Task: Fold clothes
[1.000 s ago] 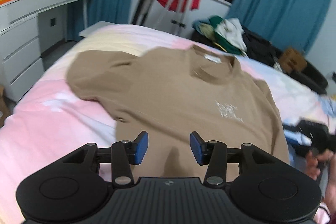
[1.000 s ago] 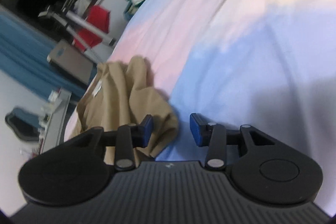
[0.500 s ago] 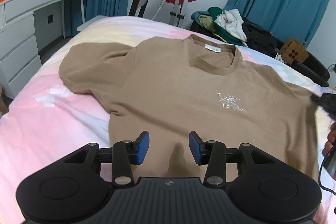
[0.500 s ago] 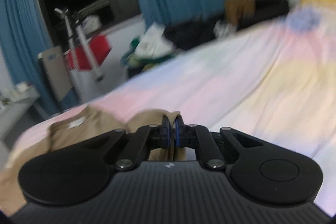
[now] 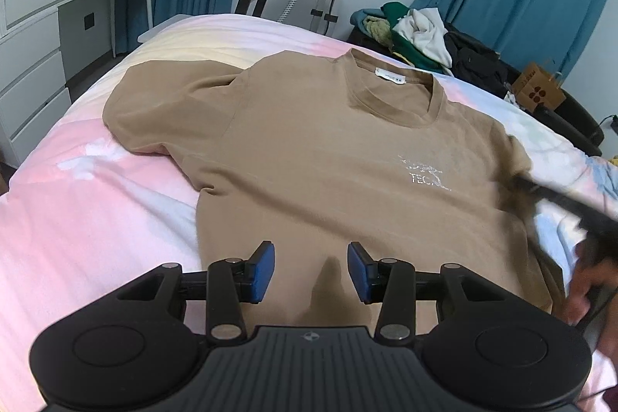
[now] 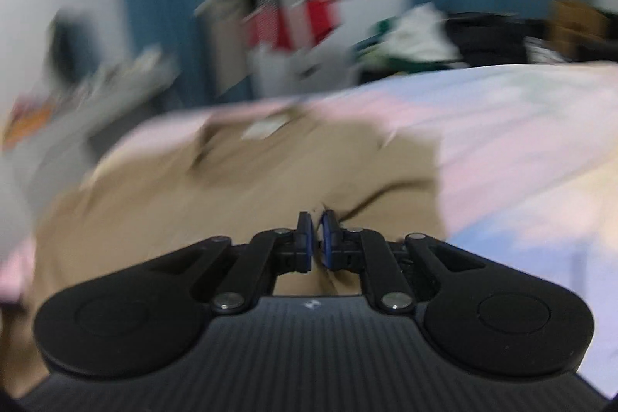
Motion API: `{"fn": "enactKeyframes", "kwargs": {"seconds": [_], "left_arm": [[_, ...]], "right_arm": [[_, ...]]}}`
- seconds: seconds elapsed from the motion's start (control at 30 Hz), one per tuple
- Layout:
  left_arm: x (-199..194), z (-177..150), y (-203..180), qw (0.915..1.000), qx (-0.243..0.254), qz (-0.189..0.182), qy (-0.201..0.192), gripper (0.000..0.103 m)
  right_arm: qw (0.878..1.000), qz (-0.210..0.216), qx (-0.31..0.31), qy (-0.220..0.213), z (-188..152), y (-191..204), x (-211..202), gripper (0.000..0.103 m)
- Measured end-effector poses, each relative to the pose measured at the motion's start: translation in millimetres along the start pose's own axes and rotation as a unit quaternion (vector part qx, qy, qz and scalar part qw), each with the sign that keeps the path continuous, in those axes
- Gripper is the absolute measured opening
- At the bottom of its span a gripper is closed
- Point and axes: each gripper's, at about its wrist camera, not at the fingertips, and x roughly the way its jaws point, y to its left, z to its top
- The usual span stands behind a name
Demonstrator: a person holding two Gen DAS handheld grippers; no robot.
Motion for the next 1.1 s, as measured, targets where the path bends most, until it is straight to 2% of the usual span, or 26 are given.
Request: {"fn": "enactKeyframes", "kwargs": {"seconds": [0.07, 0.13, 0.2, 0.3, 0.37, 0.43, 0.5, 0.57, 0.63, 0.77, 0.8, 0.83, 0.87, 0.9, 0.93, 1.0, 1.1], "left_arm": [[-0.7, -0.1, 1.3, 1.0000, -0.005, -0.003, 0.002, 0.044], [-0.9, 0.1, 2.0, 0.9999, -0.008, -0.005, 0.003, 0.044], [-0.6, -0.1, 1.9, 0.9999, -0.011, -0.006, 0.005, 0.044], [0.2, -0.6, 1.1, 0.9998, -0.013, -0.007, 0.008, 0.044], [1.3, -1.3, 0.0, 0.9998, -0.013, -0.009, 0.011, 0.044], [2.8, -2.1, -1.3, 0.9998, -0.011, -0.010, 0.014, 0.044], [4.9, -2.4, -3.0, 0.9998, -0.010, -0.010, 0.016, 0.044], [7.9, -2.2, -3.8, 0.9997, -0.011, -0.010, 0.019, 0.044], [11.5, -1.6, -4.3, 0.9995, -0.014, -0.014, 0.023, 0.044], [17.9, -1.8, -4.0, 0.9991, -0.020, -0.022, 0.031, 0.044], [19.0, -2.1, -3.8, 0.9990, -0.022, -0.024, 0.033, 0.044], [20.0, -2.3, -3.6, 0.9988, -0.024, -0.025, 0.034, 0.044], [21.1, -2.6, -3.4, 0.9987, -0.025, -0.026, 0.036, 0.044], [22.2, -2.9, -3.2, 0.9985, -0.027, -0.027, 0.038, 0.044], [23.3, -3.2, -3.0, 0.9984, -0.029, -0.028, 0.040, 0.044], [24.4, -3.6, -2.9, 0.9981, -0.032, -0.030, 0.043, 0.044], [22.3, -3.2, -4.7, 0.9981, -0.031, -0.033, 0.041, 0.044]], "right_arm": [[0.998, 0.013, -0.042, 0.033, -10.1, 26.0, 13.8, 0.011], [0.997, 0.018, -0.056, 0.051, -17.1, 37.2, 20.2, 0.013], [0.996, 0.023, -0.058, 0.070, -19.0, 42.5, 24.7, 0.020], [0.997, 0.058, -0.022, 0.055, -9.5, 33.4, 17.1, 0.036], [0.995, 0.089, 0.037, 0.022, 0.0, 17.9, 3.3, 0.051], [0.988, 0.108, 0.108, -0.017, 10.5, -1.6, -6.9, 0.051], [0.975, 0.086, 0.197, -0.047, 14.4, -29.9, -5.8, 0.051], [0.958, 0.053, 0.281, -0.040, 10.2, -60.1, 3.9, 0.053], [0.941, 0.038, 0.335, -0.024, 3.2, -87.3, 17.6, 0.053], [0.925, 0.039, 0.379, 0.017, -3.8, -111.6, 55.0, 0.051], [0.923, 0.040, 0.382, 0.013, -2.4, -113.1, 61.7, 0.051], [0.923, 0.045, 0.382, 0.005, 0.6, -113.2, 66.1, 0.047], [0.923, 0.054, 0.382, -0.003, 4.6, -112.2, 69.9, 0.033], [0.924, 0.062, 0.377, -0.004, 9.8, -110.0, 73.2, 0.021], [0.932, 0.054, 0.357, -0.008, 16.6, -105.5, 71.8, 0.011], [0.948, 0.035, 0.317, -0.015, 30.4, -96.4, 68.8, 0.010], [0.966, -0.026, 0.252, -0.050, 55.1, -98.8, 48.3, 0.009]]}}
